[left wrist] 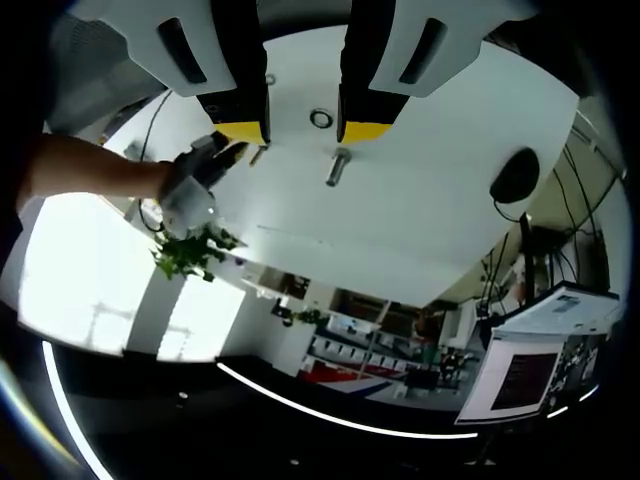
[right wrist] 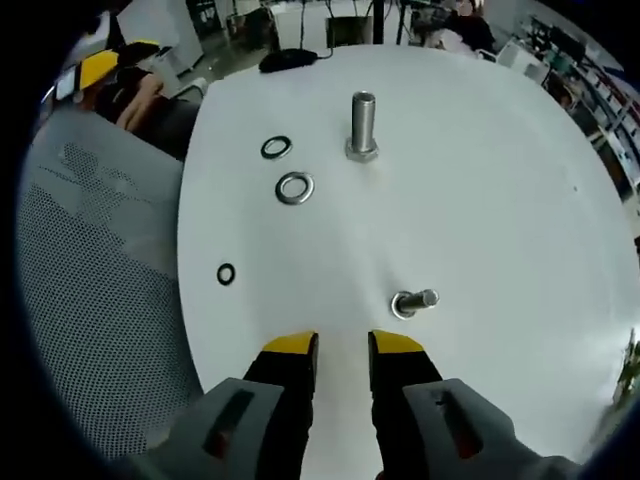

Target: Place the washer onto the threaded stud by aligning its center hole with the stud, sliding it down to the base, and recovering from edge contact or off-axis alignment until the washer reaches the visible bottom stop.

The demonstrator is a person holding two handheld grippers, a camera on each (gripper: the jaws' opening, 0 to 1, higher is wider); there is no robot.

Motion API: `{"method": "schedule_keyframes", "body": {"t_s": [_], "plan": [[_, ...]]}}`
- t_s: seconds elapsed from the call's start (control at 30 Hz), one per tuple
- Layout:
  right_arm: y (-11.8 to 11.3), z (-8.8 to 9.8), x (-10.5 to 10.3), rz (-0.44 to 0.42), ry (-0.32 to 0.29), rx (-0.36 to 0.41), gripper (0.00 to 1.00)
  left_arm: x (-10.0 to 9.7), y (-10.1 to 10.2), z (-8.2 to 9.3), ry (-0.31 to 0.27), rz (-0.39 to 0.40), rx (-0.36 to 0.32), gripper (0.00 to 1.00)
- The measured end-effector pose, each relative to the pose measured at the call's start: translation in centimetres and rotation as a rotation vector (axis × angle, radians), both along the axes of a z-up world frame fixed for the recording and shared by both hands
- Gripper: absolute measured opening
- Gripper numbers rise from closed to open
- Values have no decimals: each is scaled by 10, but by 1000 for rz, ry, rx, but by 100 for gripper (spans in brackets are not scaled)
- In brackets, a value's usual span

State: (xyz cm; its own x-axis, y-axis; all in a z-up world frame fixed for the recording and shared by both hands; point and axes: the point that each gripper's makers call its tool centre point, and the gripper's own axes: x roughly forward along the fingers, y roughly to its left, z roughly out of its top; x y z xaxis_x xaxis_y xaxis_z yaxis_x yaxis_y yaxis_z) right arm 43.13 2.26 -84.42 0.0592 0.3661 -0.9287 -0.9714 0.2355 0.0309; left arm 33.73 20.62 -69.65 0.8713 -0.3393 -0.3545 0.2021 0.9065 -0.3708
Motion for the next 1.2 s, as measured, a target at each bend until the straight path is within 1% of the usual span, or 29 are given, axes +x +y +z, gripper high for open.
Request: {"method": "schedule_keyframes", "body": {"t_s": [0.2,0.27,0.37,0.5,0.6,0.73,0.8,0.83,0.9,1.0,1.2], "plan": [[13,5,-12,38,11,26,22,0,0,0,-2,2,-1,25],[16,6,-17,45,17,24,22,0,0,0,-3,2,-2,25],[21,3,-27,66,32,25,22,0,0,1,-5,3,-2,25],[32,-3,-48,123,54,28,22,0,0,1,-6,3,-2,25],[40,-9,-59,174,53,23,22,0,0,1,-6,4,-3,25],[51,-10,-68,207,51,31,22,0,1,1,-9,5,-4,25],[57,-11,-72,226,40,38,22,0,1,1,-9,5,-4,25],[60,-11,-76,256,34,42,22,0,1,1,-10,5,-5,25],[61,-14,-82,268,37,34,22,0,1,1,-11,5,-6,25],[63,-17,-85,284,34,26,22,0,1,1,-12,5,-5,25],[62,-20,-84,303,11,11,22,0,1,2,-12,5,-6,25]]}}
